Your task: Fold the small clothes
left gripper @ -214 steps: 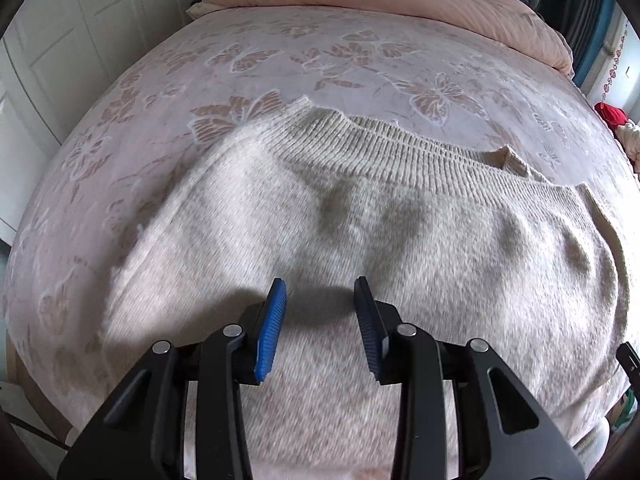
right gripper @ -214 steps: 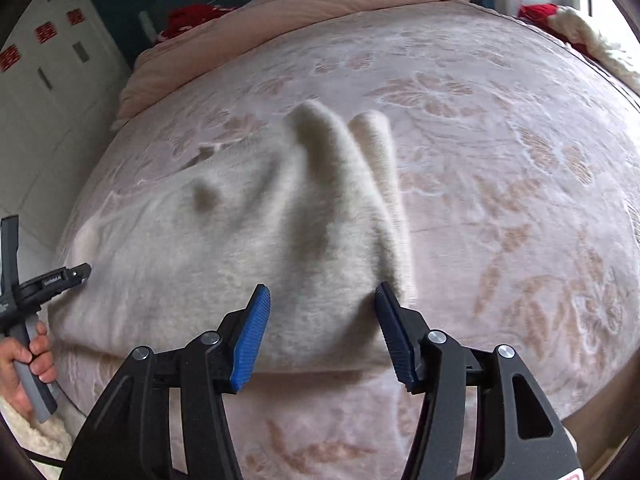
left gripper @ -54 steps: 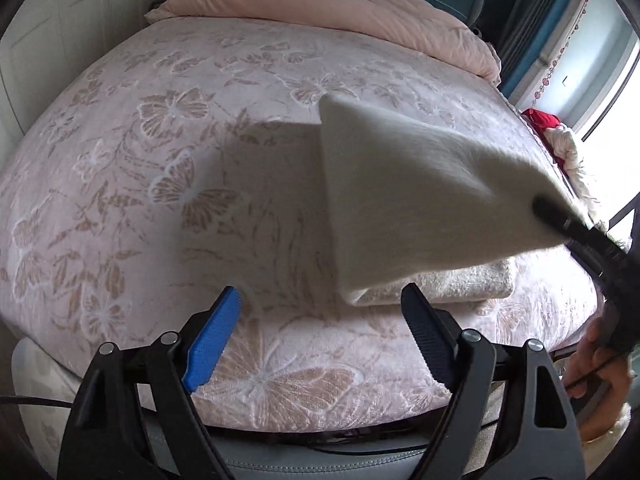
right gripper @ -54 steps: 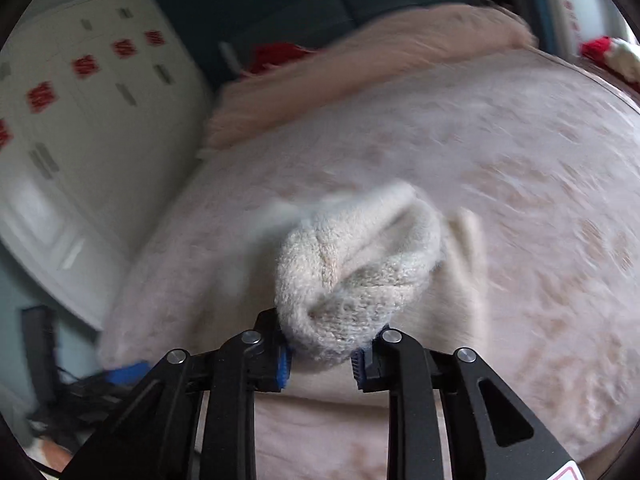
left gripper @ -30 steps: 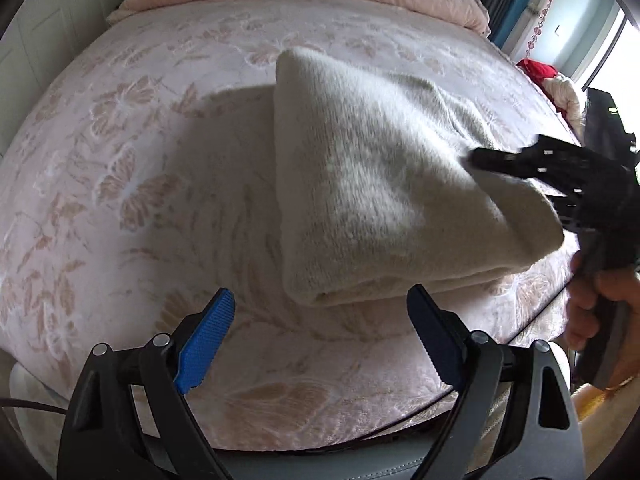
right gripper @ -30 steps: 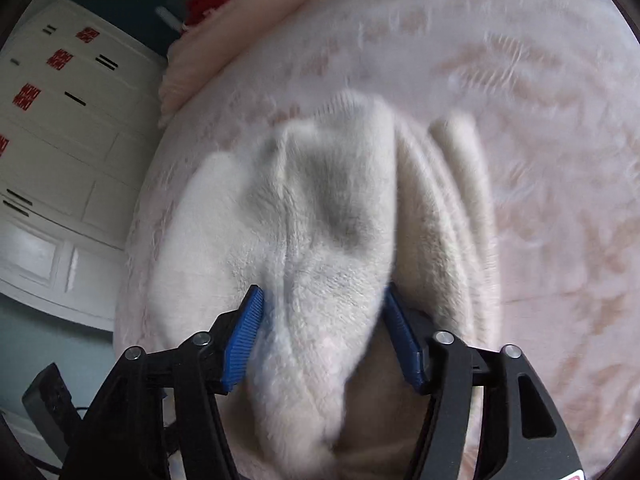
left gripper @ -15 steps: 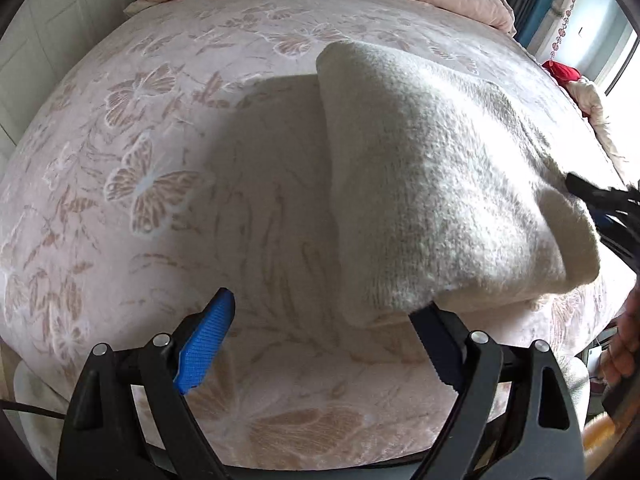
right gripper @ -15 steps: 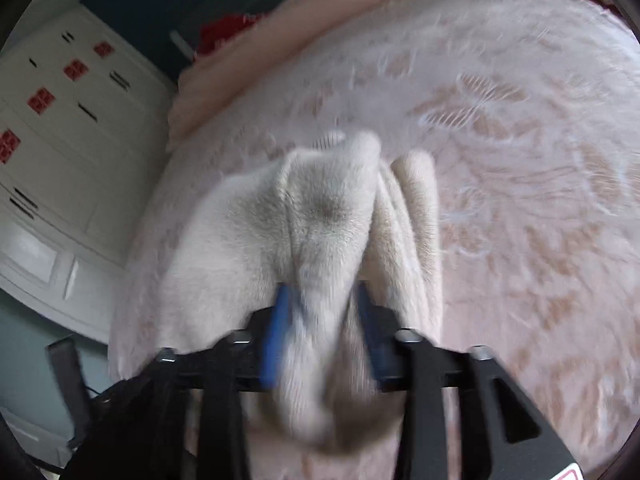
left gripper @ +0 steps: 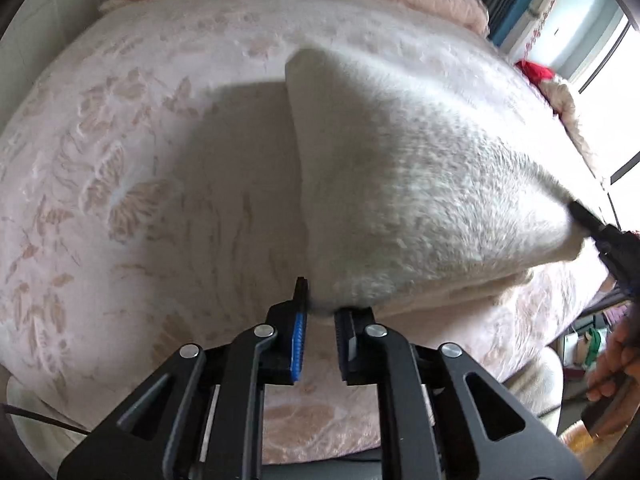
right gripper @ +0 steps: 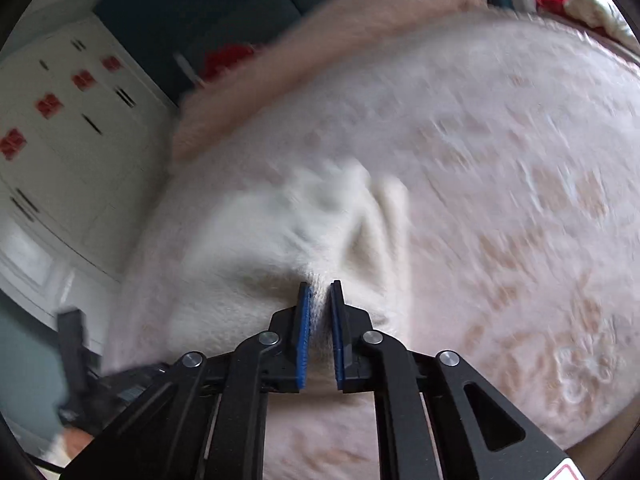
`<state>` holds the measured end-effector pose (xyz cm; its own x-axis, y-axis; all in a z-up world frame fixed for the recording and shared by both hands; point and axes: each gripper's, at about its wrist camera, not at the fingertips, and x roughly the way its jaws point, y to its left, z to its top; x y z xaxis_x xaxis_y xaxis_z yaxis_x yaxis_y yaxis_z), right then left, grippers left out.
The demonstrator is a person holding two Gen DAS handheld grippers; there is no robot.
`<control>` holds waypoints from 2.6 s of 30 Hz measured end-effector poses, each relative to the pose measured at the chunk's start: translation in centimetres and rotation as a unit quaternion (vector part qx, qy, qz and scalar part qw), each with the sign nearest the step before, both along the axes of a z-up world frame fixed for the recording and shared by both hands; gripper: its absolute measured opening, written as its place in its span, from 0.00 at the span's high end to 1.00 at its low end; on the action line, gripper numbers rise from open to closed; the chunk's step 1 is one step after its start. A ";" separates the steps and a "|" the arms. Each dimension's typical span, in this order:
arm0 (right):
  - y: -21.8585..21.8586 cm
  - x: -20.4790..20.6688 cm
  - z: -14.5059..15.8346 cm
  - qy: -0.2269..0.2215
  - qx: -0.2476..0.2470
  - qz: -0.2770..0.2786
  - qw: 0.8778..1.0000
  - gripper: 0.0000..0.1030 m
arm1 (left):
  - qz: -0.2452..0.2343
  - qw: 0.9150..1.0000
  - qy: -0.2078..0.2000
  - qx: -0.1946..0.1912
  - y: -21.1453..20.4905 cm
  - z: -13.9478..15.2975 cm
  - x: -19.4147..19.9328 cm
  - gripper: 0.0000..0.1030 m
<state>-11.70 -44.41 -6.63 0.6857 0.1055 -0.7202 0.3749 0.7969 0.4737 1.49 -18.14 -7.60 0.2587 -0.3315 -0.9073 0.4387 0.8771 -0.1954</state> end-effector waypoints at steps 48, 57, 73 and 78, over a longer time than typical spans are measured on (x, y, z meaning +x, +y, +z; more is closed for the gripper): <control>3.6 0.4 0.9 0.028 -0.086 -0.010 0.996 0.25 | 0.044 0.995 -0.013 -0.089 -0.1 3.7 1.1 0.14; 0.4 2.8 -7.3 0.048 0.079 -0.015 0.996 0.19 | 0.075 0.987 0.074 -0.123 -0.6 -2.9 4.2 0.12; -0.3 6.3 -6.0 -0.009 0.126 -0.036 0.991 0.59 | 0.030 0.989 0.074 -0.120 -6.5 -1.0 6.3 0.53; 1.1 3.5 0.7 -0.054 0.074 -0.036 0.995 0.61 | -0.017 0.989 0.039 -0.138 -6.9 4.6 4.0 0.59</control>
<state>-8.17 -43.31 -5.97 0.7675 0.1518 -0.6228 0.3700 0.6885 0.6238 5.45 -25.04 -2.98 0.1754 -0.5775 -0.7974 0.4412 0.7701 -0.4607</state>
